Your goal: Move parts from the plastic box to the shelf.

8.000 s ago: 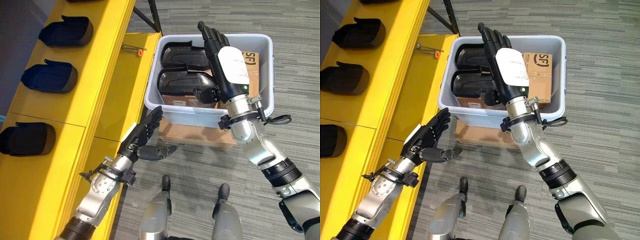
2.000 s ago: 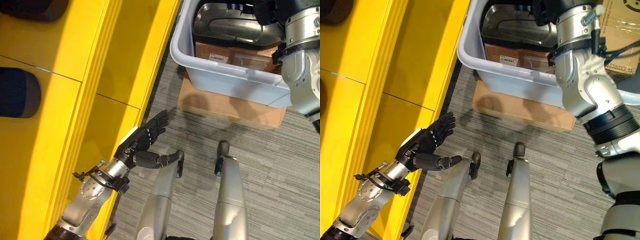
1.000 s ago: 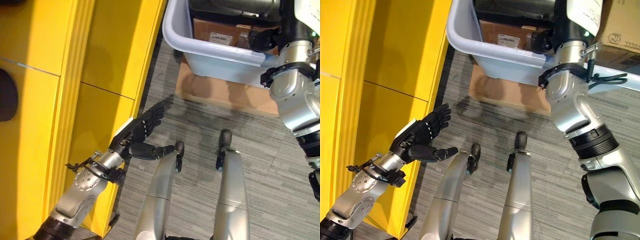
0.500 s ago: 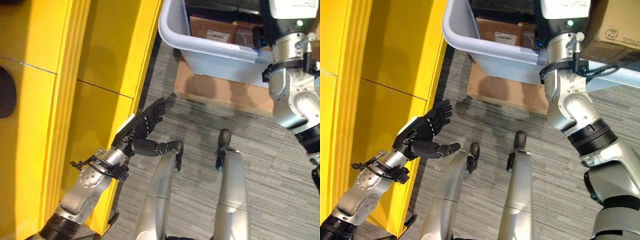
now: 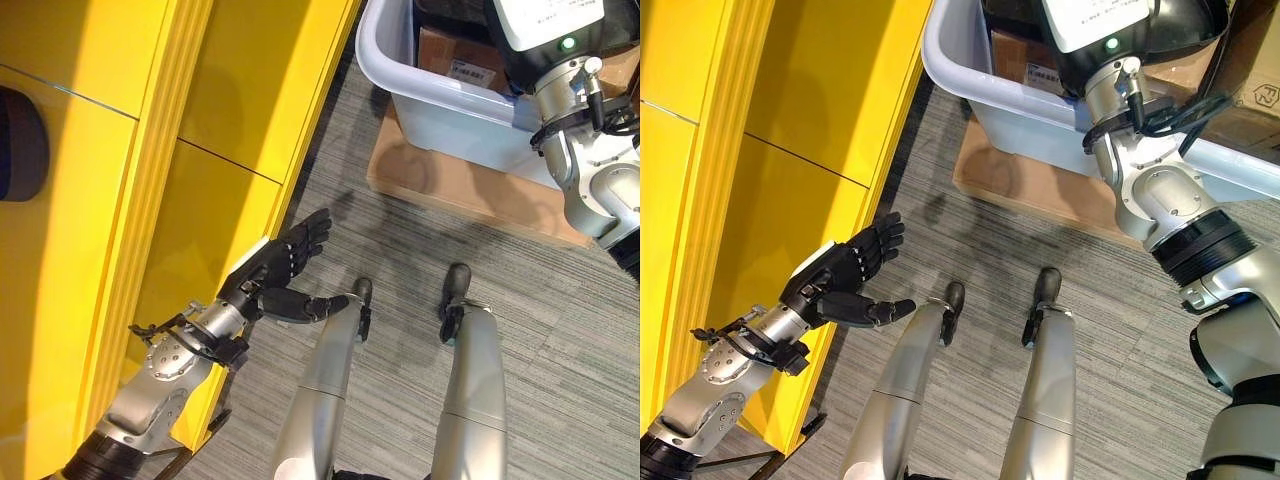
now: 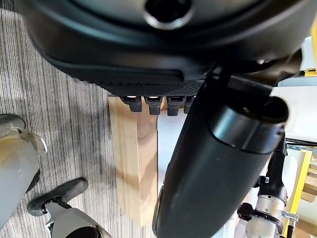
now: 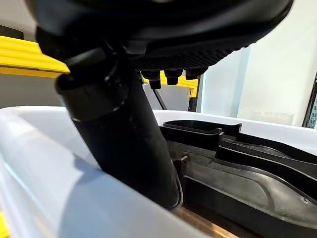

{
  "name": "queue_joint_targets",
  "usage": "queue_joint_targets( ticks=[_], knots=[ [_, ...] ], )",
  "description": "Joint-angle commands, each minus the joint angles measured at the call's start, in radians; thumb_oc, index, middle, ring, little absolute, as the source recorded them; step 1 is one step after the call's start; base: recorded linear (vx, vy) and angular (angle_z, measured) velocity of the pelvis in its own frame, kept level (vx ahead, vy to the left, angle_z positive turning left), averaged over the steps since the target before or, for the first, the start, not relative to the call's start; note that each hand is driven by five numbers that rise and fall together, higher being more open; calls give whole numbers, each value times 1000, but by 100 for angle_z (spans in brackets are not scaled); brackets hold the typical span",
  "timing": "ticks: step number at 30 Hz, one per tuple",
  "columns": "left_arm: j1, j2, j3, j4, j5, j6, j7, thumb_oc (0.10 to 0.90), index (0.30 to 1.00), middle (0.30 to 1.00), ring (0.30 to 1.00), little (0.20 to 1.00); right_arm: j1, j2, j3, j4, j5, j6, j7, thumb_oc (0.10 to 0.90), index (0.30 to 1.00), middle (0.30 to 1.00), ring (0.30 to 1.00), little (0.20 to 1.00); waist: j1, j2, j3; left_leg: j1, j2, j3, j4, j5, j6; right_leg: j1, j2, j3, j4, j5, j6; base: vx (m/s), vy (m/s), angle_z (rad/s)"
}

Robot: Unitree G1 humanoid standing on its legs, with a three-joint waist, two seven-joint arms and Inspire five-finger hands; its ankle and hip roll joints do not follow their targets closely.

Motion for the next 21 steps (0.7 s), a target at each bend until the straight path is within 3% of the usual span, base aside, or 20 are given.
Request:
queue_joint_targets(
  ticks=[1, 8, 15, 18, 21],
  knots=[
    [13, -7, 33, -131, -39, -113, -15, 900, 1000, 1000, 1000, 1000, -114, -40, -25, -24, 161, 38, -110, 900, 1000, 1000, 1000, 1000, -14, 61, -7, 37, 79, 34, -120, -10, 38, 87, -6, -10, 22, -155, -11, 0, 0, 0],
    [-7, -39, 17, -115, -15, -116, 4, 900, 1000, 1000, 1000, 1000, -10, 37, -139, 9, 335, 90, 31, 900, 1000, 1000, 1000, 1000, -25, 77, -7, 4, 79, 43, -110, -15, 38, 41, 1, 3, 37, -162, -19, 2, 11, -2],
    [-25, -56, 2, -97, -1, -118, 15, 900, 1000, 1000, 1000, 1000, -16, 71, -167, 47, 357, 118, 80, 900, 1000, 1000, 1000, 1000, -25, 79, -7, -33, 78, 42, -77, -24, 36, 4, 8, 7, 65, -169, -23, 0, 0, 0],
    [-39, -73, -8, -91, 18, -117, 27, 900, 1000, 1000, 1000, 1000, -46, 80, -152, 69, 325, 126, 138, 900, 1000, 1000, 1000, 1000, -24, 81, -7, -59, 79, 42, -62, -27, 35, -24, 9, 8, 80, -173, -27, 0, 0, 0],
    [-36, -73, -9, -82, 21, -127, 28, 900, 1000, 1000, 1000, 1000, -86, 54, -95, 81, 146, 86, 249, 900, 1000, 1000, 1000, 1000, -20, 79, -7, -75, 81, 41, -53, -26, 32, -39, 5, 5, 90, -175, -27, 0, 0, 0]
  ],
)
